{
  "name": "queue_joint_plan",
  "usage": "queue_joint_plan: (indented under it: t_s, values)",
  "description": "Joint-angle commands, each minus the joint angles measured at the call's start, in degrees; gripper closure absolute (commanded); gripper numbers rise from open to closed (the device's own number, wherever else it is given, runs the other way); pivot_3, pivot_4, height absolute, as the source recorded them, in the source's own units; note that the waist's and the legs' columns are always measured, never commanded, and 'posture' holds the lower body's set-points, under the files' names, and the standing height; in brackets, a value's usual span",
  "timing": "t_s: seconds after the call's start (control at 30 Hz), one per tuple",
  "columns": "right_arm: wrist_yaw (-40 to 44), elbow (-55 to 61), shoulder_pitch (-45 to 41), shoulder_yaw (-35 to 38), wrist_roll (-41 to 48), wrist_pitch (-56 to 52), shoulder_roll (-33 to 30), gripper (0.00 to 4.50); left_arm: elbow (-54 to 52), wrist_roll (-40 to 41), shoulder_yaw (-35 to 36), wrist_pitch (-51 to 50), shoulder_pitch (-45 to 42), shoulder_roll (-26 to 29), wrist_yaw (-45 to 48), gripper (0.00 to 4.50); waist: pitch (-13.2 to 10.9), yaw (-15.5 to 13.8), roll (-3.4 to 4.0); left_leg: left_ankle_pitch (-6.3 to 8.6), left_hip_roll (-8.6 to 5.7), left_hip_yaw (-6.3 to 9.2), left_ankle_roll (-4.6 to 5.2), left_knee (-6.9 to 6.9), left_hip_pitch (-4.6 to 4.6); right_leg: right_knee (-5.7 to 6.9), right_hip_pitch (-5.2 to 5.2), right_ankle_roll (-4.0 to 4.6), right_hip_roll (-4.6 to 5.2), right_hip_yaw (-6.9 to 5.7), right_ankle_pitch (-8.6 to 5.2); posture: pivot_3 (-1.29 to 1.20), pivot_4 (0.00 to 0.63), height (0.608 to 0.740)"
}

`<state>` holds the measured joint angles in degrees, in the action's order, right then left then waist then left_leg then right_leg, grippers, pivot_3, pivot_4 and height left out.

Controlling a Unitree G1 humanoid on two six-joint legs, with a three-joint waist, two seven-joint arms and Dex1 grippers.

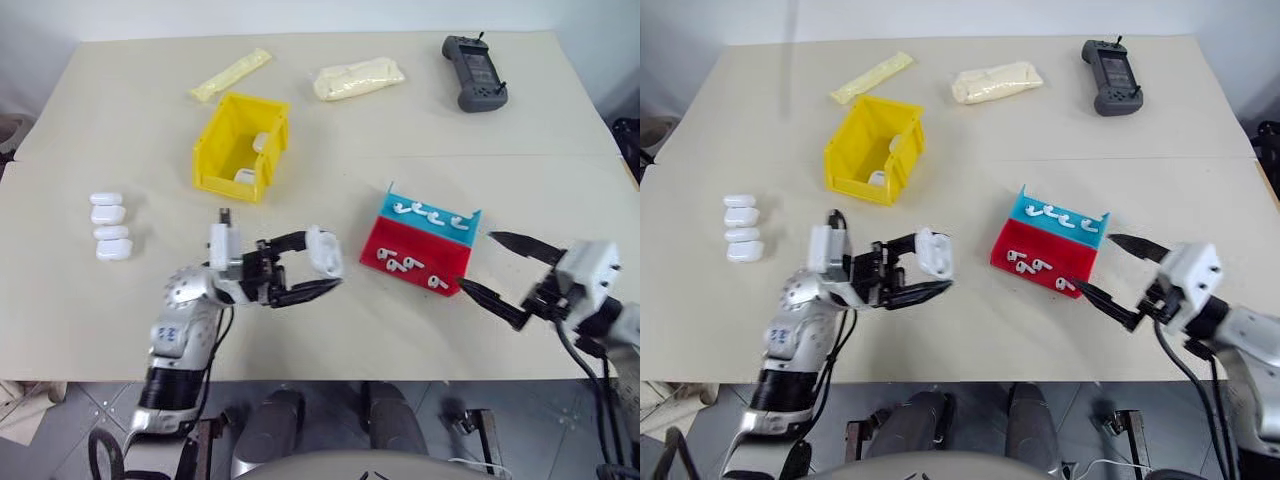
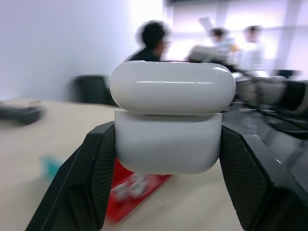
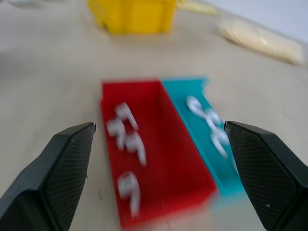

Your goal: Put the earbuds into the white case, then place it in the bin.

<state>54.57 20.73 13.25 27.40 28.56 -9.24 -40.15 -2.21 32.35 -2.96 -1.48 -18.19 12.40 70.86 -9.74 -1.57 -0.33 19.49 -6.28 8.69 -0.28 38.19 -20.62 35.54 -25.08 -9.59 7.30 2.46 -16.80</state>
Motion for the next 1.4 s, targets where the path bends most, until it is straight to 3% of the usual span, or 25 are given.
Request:
queue_joint_plan:
  t_s: [0.03, 0.17, 0.27, 0.37, 0.47, 0.63, 0.8, 0.97, 1.17, 1.27, 1.4]
  values:
    - [1.4, 0.6, 3.1, 5.2, 0.1, 2.1, -1.6, 0.0, 1.9, -0.2, -2.3, 3.7, -2.0, -1.5, 3.3, 1.69, 0.0, 0.3, -0.02, 0.01, 0.0, -0.01, 0.02, -0.03, 0.12, 0.0, 0.08, 0.0, -0.01, 0.03, 0.0, 0.0, 0.15, 0.74]
    - [4.0, 1.0, 6.6, 6.9, 0.6, 1.4, -3.5, 0.0, 2.7, 0.0, -3.0, 6.3, -3.0, -2.9, 4.4, 1.69, 0.0, 0.2, -0.02, 0.06, 0.09, -0.01, 0.06, -0.15, 0.45, -0.13, 0.44, 0.0, -0.1, 0.08, 0.0, 0.0, 0.15, 0.74]
    - [3.1, 5.3, 3.0, 3.1, 1.8, -6.4, -9.5, 0.0, 1.8, 0.3, -2.6, 8.0, -1.7, -2.6, 5.1, 1.69, 0.0, 0.3, 0.01, 0.07, 0.08, 0.04, 0.09, -0.12, 0.49, -0.15, 0.48, -0.03, -0.09, 0.15, 0.01, 0.0, 0.15, 0.74]
    - [-1.2, 9.9, -5.1, -4.0, 4.4, -21.4, -17.2, 0.0, 0.5, 0.7, -2.5, 7.5, -0.2, -1.2, 5.4, 1.69, 0.0, 0.4, 0.04, 0.1, 0.13, 0.07, 0.1, -0.1, 0.54, -0.14, 0.47, -0.05, -0.12, 0.26, 0.02, 0.0, 0.15, 0.74]
    - [-3.0, 12.0, -14.4, -10.3, 8.4, -31.1, -20.9, 0.0, -0.4, 0.6, -2.3, 7.2, 0.8, -0.5, 4.4, 1.69, 0.0, 0.0, -0.01, 0.11, 0.18, 0.24, 0.06, -0.1, 0.49, -0.21, 0.45, -0.04, -0.13, 0.14, 0.02, 0.0, 0.15, 0.74]
    - [-3.3, 11.3, -31.7, -27.3, 4.9, -47.1, -28.6, 0.0, -2.9, 0.0, -2.3, 7.3, 3.4, 1.2, 2.6, 1.69, 0.0, -0.9, 0.0, 0.21, 0.06, 0.27, 0.24, -0.01, 0.3, -0.52, 0.46, -0.14, 0.07, 0.0, 0.08, 0.0, 0.15, 0.74]
    - [-3.9, 11.6, -40.2, -35.3, 4.5, -55.6, -28.3, 0.0, -5.5, 0.1, -3.0, 6.9, 5.8, 1.8, 0.7, 1.69, 0.0, -1.5, -0.01, 0.34, 0.05, 0.21, 0.38, -0.01, 0.23, -0.7, 0.42, -0.16, 0.17, -0.19, 0.1, 0.0, 0.15, 0.74]
    - [-4.8, 11.3, -42.4, -43.4, -1.4, -56.2, -28.7, 0.0, -7.6, 0.7, -3.8, 5.7, 7.7, 2.3, 0.1, 1.69, 0.0, -1.4, -0.01, 0.4, 0.07, 0.16, 0.41, -0.03, 0.19, -0.77, 0.38, -0.16, 0.18, -0.24, 0.1, 0.0, 0.15, 0.74]
    - [-4.8, 10.2, -44.0, -46.7, -4.5, -56.5, -27.2, 0.0, -8.8, 1.1, -4.6, 4.5, 8.3, 2.9, 0.0, 1.69, 0.0, -1.3, -0.01, 0.4, 0.08, 0.07, 0.42, 0.03, 0.21, -0.71, 0.38, -0.19, 0.21, -0.34, 0.12, 0.0, 0.15, 0.74]
    - [-4.9, 10.4, -44.0, -46.7, -5.0, -57.0, -26.6, 0.62, -9.5, 1.1, -4.9, 3.9, 8.7, 3.0, -0.3, 1.69, 0.0, -1.2, 0.0, 0.4, 0.11, 0.02, 0.41, 0.03, 0.22, -0.68, 0.36, -0.17, 0.19, -0.34, 0.13, 0.0, 0.15, 0.74]
    - [-5.3, 10.4, -43.9, -46.8, -6.1, -56.9, -26.2, 1.89, -9.8, 1.2, -5.0, 3.3, 9.2, 3.3, -0.6, 1.69, 0.0, -1.3, -0.01, 0.4, 0.1, 0.03, 0.41, 0.02, 0.22, -0.69, 0.35, -0.17, 0.21, -0.34, 0.13, 0.0, 0.15, 0.74]
